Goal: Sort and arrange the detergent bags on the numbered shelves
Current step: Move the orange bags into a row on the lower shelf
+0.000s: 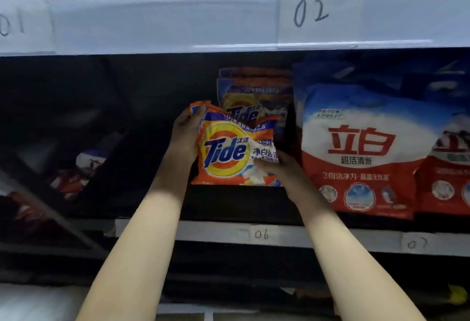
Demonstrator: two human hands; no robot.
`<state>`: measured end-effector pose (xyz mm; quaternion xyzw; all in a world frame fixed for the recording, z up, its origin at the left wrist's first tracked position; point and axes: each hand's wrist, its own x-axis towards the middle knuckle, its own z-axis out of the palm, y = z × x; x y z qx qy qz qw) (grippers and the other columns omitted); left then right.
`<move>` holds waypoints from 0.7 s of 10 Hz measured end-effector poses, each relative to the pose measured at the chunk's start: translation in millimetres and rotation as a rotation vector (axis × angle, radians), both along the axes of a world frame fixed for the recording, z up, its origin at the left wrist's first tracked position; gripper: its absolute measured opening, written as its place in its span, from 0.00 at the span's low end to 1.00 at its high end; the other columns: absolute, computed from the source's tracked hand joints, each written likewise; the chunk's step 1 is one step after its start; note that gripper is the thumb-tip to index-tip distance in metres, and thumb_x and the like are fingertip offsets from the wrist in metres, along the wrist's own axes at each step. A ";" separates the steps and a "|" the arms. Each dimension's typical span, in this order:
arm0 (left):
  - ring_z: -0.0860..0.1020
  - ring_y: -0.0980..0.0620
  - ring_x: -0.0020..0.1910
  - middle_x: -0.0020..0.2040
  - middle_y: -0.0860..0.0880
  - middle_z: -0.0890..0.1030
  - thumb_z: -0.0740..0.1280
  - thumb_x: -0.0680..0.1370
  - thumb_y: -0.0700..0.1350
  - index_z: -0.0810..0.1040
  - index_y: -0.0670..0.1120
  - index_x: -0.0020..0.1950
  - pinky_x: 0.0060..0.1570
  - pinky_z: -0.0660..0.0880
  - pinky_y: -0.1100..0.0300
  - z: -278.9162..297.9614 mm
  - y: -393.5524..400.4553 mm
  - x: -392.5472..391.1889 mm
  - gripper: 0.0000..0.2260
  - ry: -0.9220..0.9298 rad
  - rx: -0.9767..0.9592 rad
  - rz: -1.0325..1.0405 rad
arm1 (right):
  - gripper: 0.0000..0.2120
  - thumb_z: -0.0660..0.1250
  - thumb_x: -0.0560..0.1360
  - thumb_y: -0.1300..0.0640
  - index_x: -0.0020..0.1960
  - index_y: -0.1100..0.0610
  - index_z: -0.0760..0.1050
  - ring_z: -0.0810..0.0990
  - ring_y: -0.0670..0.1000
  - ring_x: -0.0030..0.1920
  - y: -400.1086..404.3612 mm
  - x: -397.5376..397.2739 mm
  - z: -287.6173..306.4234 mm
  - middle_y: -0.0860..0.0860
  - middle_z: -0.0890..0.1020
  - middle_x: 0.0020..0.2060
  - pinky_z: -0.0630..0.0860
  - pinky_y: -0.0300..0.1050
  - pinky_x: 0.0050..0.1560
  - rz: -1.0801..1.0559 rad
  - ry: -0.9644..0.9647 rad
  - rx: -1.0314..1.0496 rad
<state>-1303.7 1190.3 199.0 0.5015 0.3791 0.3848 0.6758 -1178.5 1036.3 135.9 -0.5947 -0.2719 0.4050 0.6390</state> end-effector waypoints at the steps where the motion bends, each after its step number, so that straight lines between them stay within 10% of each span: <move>1: 0.83 0.53 0.35 0.39 0.50 0.84 0.67 0.77 0.52 0.77 0.53 0.53 0.34 0.79 0.57 -6.9 17.2 15.6 0.07 0.025 0.021 -0.024 | 0.12 0.67 0.73 0.68 0.56 0.60 0.77 0.83 0.41 0.34 19.5 9.1 -5.0 0.57 0.81 0.49 0.78 0.33 0.35 -0.075 0.012 0.002; 4: 0.81 0.57 0.38 0.39 0.52 0.83 0.64 0.78 0.55 0.77 0.51 0.47 0.44 0.76 0.61 -0.4 80.8 51.1 0.09 0.354 0.225 -0.380 | 0.14 0.67 0.74 0.67 0.60 0.64 0.75 0.80 0.53 0.41 68.9 30.6 -20.7 0.60 0.80 0.51 0.79 0.42 0.41 -0.421 0.041 0.035; 7: 0.77 0.48 0.53 0.59 0.43 0.79 0.67 0.75 0.54 0.75 0.43 0.63 0.43 0.73 0.59 27.9 108.3 63.3 0.21 0.640 0.331 -0.543 | 0.13 0.65 0.75 0.68 0.59 0.66 0.75 0.81 0.45 0.35 82.5 31.0 -32.9 0.60 0.80 0.48 0.80 0.37 0.36 -0.598 0.024 0.181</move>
